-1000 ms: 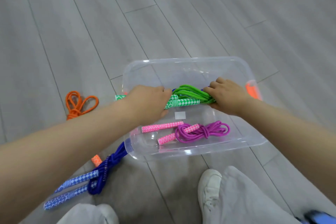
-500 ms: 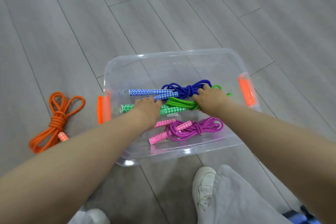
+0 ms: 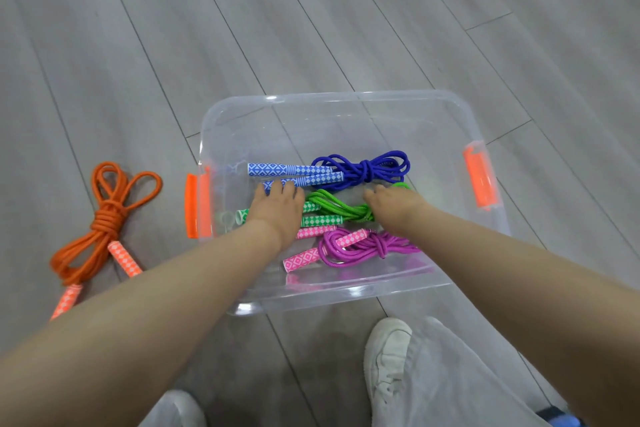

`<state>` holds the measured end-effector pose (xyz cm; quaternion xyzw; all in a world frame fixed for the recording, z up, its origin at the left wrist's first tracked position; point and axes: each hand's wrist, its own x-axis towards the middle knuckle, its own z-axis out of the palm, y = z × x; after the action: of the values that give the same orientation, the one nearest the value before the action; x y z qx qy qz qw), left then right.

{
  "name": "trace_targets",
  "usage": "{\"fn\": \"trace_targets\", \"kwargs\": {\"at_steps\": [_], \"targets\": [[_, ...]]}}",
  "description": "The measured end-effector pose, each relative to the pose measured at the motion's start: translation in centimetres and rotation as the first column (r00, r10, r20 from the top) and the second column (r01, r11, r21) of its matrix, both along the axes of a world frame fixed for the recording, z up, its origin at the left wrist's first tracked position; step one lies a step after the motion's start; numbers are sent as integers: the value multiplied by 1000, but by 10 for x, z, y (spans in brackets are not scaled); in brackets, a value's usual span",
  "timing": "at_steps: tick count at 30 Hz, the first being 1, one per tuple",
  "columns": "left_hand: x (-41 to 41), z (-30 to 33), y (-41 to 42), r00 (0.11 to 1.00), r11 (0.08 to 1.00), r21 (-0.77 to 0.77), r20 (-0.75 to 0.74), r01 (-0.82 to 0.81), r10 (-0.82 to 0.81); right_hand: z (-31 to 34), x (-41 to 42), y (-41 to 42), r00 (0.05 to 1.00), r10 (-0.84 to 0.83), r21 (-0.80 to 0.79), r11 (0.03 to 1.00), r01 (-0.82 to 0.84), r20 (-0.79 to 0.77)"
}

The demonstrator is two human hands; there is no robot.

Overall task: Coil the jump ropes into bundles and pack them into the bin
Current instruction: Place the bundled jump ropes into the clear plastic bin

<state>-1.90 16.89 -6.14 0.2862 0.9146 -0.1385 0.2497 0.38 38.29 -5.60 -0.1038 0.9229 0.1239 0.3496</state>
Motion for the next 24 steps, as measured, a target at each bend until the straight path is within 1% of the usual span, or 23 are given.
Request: {"fn": "trace_targets", "kwargs": {"at_steps": [2, 5, 6, 8, 10, 12, 14, 16, 18, 21, 24], "targets": [[6, -3, 0, 997, 999, -52, 83, 0, 5, -5, 4, 4, 999, 3, -14, 1000, -3, 45], [12, -7, -2, 962, 992, -118, 263, -38, 68, -8, 8, 9, 996, 14, -17, 1000, -13, 87], [12, -7, -4, 950, 989, -136, 298, -56, 95, -8, 9, 10, 995, 15, -10, 1000, -14, 97], [10, -3, -6, 951, 986, -159, 292, -56, 101, -7, 9, 9, 993, -2, 7, 1000, 2, 119], [9, 3, -5, 970, 990, -137, 237, -17, 49, -4, 7, 7, 993, -12, 7, 1000, 12, 117], [7, 9, -1, 983, 996, -81, 181, 31, -16, 2, 5, 2, 998, -16, 3, 1000, 16, 60], [3, 18, -1, 991, 997, -26, 111, 77, -73, 14, 1, -5, 998, -55, -40, 998, 55, 14], [-5, 32, -6, 993, 993, 35, -3, 116, -116, 27, -4, -13, 997, -69, -88, 994, 66, -28], [-12, 48, -18, 983, 985, 97, -129, 144, -131, 40, -10, -21, 992, -58, -158, 987, 40, -114], [-18, 68, -47, 958, 963, 242, -283, 116, -44, 61, -19, -35, 972, -64, -280, 960, -2, -224], [-20, 77, -86, 907, 898, 436, -400, 63, 131, 78, -29, -52, 929, -15, -346, 930, -122, -369]]}}
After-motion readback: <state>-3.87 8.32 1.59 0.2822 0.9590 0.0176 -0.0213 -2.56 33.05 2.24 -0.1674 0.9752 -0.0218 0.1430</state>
